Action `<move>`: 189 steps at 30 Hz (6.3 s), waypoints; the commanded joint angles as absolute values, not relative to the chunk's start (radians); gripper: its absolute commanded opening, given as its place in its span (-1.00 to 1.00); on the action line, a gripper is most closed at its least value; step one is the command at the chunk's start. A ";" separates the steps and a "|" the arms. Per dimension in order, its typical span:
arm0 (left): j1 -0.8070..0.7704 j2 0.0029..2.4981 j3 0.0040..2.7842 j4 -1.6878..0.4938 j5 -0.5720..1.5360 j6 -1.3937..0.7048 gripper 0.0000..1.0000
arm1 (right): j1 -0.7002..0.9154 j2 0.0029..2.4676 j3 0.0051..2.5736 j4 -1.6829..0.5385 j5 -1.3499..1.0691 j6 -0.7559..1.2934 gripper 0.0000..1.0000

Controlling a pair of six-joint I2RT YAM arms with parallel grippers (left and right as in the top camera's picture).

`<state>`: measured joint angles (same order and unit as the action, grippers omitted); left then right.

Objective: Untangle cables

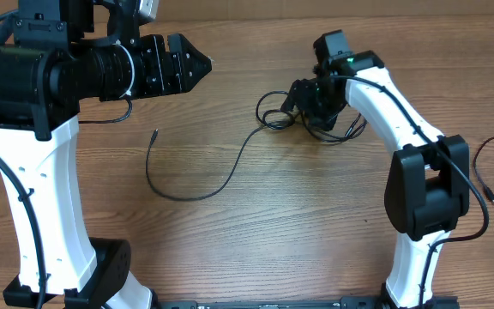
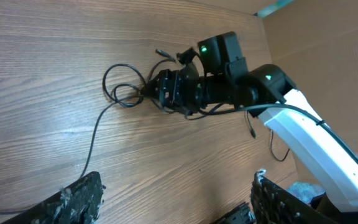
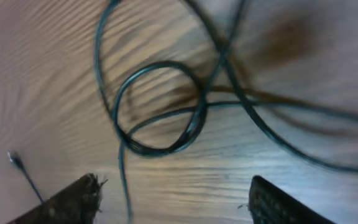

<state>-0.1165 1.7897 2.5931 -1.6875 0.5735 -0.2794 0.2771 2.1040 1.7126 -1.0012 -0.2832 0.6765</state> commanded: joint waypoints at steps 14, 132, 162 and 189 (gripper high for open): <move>-0.118 1.764 2.594 -1.689 0.566 -0.236 0.53 | 0.455 2.106 1.669 -0.942 0.078 1.408 0.14; -0.301 1.925 2.554 -1.490 0.421 -0.318 0.99 | 0.457 1.333 1.618 -0.102 -0.501 1.000 -0.92; -0.265 2.026 2.555 -1.672 0.421 -0.248 0.70 | 0.373 1.338 1.618 -0.789 -0.456 0.627 0.49; 0.163 1.853 2.555 -1.689 0.798 -0.134 0.75 | 0.530 1.929 1.560 -0.805 -0.439 0.631 0.23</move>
<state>0.1699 1.8973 2.5454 -1.6871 0.7654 -0.1680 0.5121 1.9060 1.5616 -0.8333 -0.4397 0.5892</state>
